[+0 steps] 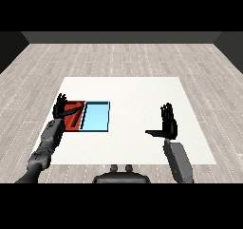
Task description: Pick the red can and put it in the red box
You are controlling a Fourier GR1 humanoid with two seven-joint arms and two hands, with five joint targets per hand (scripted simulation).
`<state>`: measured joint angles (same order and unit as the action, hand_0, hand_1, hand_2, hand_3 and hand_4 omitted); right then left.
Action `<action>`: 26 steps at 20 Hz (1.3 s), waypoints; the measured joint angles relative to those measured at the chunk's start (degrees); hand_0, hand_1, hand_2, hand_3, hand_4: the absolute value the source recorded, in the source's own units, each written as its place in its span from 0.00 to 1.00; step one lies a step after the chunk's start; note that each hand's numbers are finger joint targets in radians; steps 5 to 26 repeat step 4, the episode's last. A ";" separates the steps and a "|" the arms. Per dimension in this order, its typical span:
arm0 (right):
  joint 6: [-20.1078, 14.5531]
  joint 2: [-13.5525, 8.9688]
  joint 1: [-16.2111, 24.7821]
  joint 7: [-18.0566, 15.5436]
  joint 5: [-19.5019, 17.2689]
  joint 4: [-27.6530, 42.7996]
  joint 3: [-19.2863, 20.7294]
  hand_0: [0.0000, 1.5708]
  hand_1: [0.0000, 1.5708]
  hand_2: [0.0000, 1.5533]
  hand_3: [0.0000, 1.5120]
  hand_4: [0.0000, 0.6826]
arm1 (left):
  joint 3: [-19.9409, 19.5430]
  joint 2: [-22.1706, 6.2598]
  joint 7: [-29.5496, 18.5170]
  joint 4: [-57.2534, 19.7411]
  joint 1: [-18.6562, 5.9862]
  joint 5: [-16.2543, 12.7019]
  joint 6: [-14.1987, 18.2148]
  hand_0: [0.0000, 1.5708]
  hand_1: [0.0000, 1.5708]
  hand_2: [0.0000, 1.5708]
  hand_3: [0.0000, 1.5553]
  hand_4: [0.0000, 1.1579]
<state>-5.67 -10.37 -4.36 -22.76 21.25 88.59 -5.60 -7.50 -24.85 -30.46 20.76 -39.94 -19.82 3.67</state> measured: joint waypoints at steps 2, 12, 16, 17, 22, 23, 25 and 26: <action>0.04 -0.29 -0.13 0.08 -0.39 -0.06 -0.11 0.00 0.00 0.00 0.00 0.00 | -1.66 2.96 -4.37 3.91 0.79 -2.84 -3.94 0.00 0.00 0.00 0.00 0.00; 0.90 -0.82 0.21 -0.25 -0.56 -0.16 -0.23 0.00 0.00 0.00 0.00 0.00 | -1.77 6.10 -7.98 8.00 2.84 -4.37 -7.15 0.00 0.00 0.00 0.00 0.00; 0.90 -0.82 0.21 -0.25 -0.56 -0.16 -0.23 0.00 0.00 0.00 0.00 0.00 | -1.77 6.10 -7.98 8.00 2.84 -4.37 -7.15 0.00 0.00 0.00 0.00 0.00; 0.90 -0.82 0.21 -0.25 -0.56 -0.16 -0.23 0.00 0.00 0.00 0.00 0.00 | -1.77 6.10 -7.98 8.00 2.84 -4.37 -7.15 0.00 0.00 0.00 0.00 0.00; 0.90 -0.82 0.21 -0.25 -0.56 -0.16 -0.23 0.00 0.00 0.00 0.00 0.00 | -1.77 6.10 -7.98 8.00 2.84 -4.37 -7.15 0.00 0.00 0.00 0.00 0.00; 0.90 -0.82 0.21 -0.25 -0.56 -0.16 -0.23 0.00 0.00 0.00 0.00 0.00 | -1.77 6.10 -7.98 8.00 2.84 -4.37 -7.15 0.00 0.00 0.00 0.00 0.00; 0.90 -0.82 0.21 -0.25 -0.56 -0.16 -0.23 0.00 0.00 0.00 0.00 0.00 | -1.77 6.10 -7.98 8.00 2.84 -4.37 -7.15 0.00 0.00 0.00 0.00 0.00; 0.90 -0.82 0.21 -0.25 -0.56 -0.16 -0.23 0.00 0.00 0.00 0.00 0.00 | -1.77 6.10 -7.98 8.00 2.84 -4.37 -7.15 0.00 0.00 0.00 0.00 0.00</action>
